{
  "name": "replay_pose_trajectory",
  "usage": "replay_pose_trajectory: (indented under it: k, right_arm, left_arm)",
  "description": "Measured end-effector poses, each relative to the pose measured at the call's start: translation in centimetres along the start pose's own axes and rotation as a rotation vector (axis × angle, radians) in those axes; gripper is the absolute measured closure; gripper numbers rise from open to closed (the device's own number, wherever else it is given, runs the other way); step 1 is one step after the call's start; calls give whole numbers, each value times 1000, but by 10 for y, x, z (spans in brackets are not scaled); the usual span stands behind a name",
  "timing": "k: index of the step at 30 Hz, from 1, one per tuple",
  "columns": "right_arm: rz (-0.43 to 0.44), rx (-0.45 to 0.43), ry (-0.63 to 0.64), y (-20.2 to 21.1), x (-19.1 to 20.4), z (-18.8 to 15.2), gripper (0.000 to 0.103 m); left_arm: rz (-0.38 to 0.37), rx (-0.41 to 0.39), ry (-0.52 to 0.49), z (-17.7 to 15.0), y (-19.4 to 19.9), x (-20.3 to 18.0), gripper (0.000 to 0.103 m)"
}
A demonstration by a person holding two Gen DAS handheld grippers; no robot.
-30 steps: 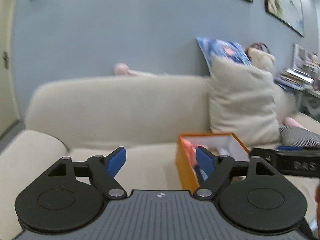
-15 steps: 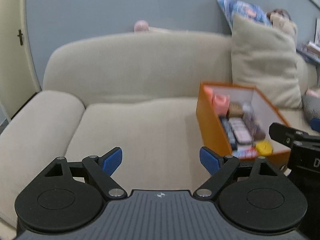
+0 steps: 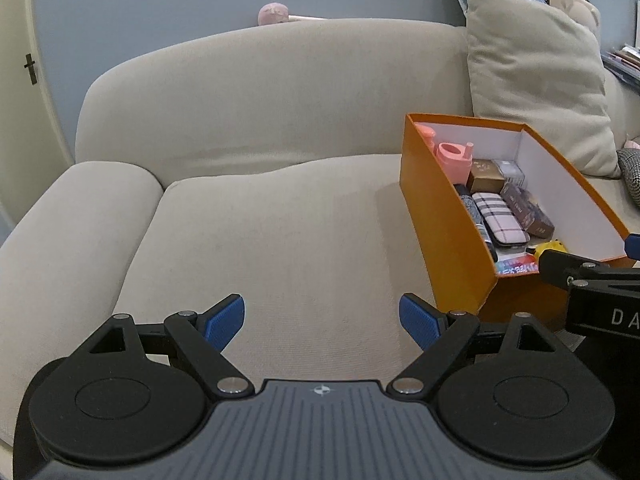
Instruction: Organize rigid objects
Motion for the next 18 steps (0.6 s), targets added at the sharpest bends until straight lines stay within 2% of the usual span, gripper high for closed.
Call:
replay_pose_trajectory:
  k: [18]
  right_arm:
    - [10, -6, 3, 5, 7, -2, 6]
  left_arm:
    - [20, -13, 11, 2, 4, 8, 1]
Point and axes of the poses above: each gripper's, at about its wrist camera, not at the fingertips, and y roughly against the way its jaws point, x to its left, z to its top, the point moved 8 cm from there along -y, roughly the way its jaws point, and after that the axes turned 11 degrees about z, right-handed, at the moved point
